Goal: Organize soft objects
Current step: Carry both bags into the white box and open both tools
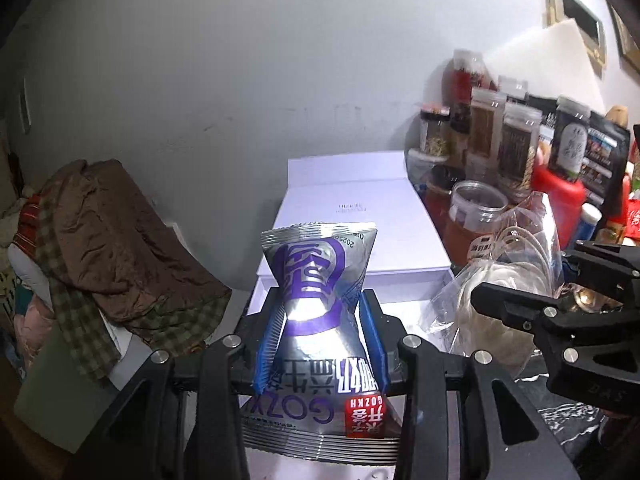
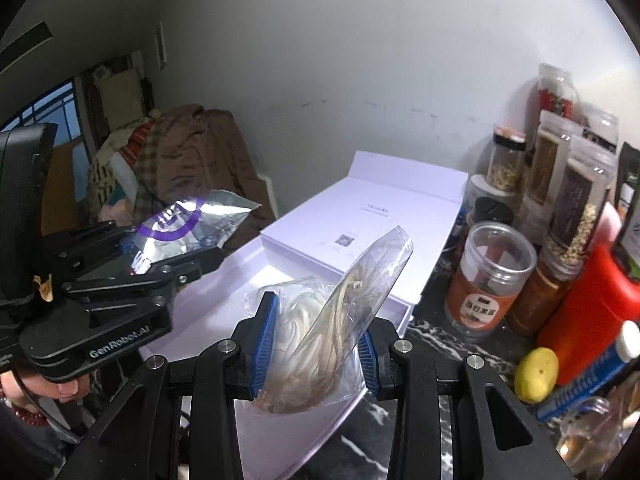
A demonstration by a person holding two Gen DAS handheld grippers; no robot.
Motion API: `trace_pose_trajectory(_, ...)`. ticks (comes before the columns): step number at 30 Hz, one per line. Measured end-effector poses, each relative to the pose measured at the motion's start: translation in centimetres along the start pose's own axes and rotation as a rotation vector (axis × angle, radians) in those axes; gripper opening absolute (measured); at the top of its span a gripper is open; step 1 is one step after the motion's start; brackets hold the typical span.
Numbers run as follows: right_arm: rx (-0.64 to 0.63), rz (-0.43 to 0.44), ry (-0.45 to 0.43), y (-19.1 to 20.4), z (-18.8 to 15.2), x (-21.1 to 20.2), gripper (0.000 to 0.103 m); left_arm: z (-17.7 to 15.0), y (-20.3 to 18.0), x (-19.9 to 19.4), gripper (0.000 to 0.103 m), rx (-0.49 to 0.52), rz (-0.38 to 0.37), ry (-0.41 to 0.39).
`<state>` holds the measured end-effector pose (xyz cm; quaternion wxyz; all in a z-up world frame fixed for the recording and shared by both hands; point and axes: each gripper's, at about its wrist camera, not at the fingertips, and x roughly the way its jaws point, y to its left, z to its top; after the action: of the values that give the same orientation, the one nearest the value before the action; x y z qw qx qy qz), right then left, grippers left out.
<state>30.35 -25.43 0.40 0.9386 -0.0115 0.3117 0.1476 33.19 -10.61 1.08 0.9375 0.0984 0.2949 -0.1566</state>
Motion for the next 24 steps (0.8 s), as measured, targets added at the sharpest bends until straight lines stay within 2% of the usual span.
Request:
trace_pose_trajectory(20,-0.013,0.068,0.182,-0.2,-1.0,6.6,0.041,-2.3,0.5,7.6,0.040,-0.034,0.032,0.245)
trace_pose_trajectory(23,-0.014,0.056,0.196,-0.2,-0.9,6.9,0.049,-2.6,0.6,8.0,0.044,-0.034,0.052,0.263)
trace_pose_trajectory(24,-0.012,0.052,0.197,-0.2,-0.9,7.0,0.056,-2.6,0.7,8.1,0.052,-0.037,0.063,0.265)
